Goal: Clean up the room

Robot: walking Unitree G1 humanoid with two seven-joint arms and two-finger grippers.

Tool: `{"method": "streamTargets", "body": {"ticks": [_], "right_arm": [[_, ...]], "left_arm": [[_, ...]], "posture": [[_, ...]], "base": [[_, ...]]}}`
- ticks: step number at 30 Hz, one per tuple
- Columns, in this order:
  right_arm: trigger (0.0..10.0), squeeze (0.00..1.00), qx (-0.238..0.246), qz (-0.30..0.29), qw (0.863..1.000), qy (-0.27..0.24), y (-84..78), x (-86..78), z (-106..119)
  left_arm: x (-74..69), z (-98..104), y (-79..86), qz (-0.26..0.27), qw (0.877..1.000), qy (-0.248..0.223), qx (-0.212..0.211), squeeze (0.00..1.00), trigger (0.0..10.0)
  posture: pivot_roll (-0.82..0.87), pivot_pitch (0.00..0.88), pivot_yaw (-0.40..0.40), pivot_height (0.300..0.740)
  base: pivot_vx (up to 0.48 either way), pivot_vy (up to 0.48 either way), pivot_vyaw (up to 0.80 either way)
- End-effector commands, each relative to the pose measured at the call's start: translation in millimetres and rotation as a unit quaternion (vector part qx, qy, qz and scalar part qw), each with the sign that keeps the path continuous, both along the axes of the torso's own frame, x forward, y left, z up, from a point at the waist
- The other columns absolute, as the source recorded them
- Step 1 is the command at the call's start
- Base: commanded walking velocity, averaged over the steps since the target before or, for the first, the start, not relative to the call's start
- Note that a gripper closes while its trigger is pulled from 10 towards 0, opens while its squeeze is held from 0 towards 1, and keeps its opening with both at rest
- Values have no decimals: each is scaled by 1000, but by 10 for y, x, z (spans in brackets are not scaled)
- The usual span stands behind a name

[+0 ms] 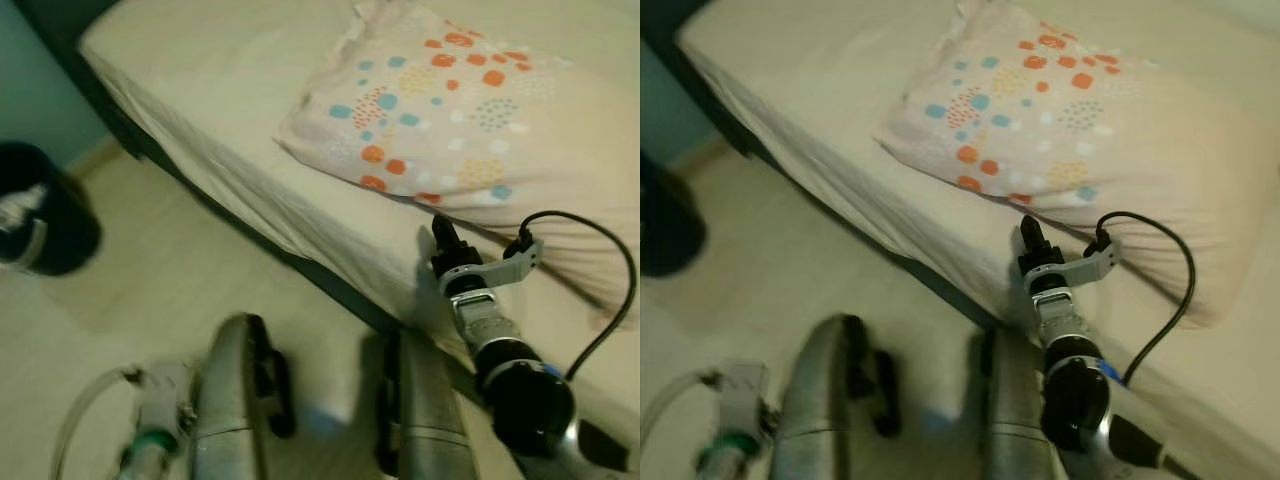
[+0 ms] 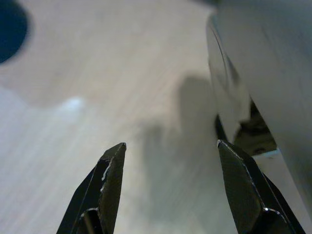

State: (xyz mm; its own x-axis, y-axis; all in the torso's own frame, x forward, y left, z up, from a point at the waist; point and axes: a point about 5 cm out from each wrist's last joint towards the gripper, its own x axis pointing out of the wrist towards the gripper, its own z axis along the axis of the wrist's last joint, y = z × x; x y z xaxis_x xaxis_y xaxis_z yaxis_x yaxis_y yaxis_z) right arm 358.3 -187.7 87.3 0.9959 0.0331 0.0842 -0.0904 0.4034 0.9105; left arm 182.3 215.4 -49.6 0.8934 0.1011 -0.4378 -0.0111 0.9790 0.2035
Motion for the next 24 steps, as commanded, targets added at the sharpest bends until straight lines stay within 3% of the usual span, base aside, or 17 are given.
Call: {"method": "streamTargets", "body": {"ticks": [1, 7, 10, 24], "right_arm": [[10000, 0, 4, -7, 1000, 4, -36, -50, -67], [10000, 0, -18, -35, 999, 13, -105, 20, 35], [10000, 0, -22, -49, 998, -15, -190, 73, 170], [10000, 0, -36, -3, 995, -95, -67, 237, 528]], "left_arm": [[29, 9, -90, -29, 1000, -3, -1, 0, 10000], [-1, 33, -83, -32, 999, -13, 3, 0, 10000], [-36, 51, -103, -38, 999, -21, 4, 0, 10000], [-61, 162, -136, -46, 998, -50, 10, 0, 10000]], "posture": [[121, 339, 57, 586], [138, 356, 69, 586], [151, 373, 80, 586], [171, 413, 103, 586]], "base": [[0, 0, 0], [0, 0, 0], [0, 0, 0], [0, 0, 0]]}}
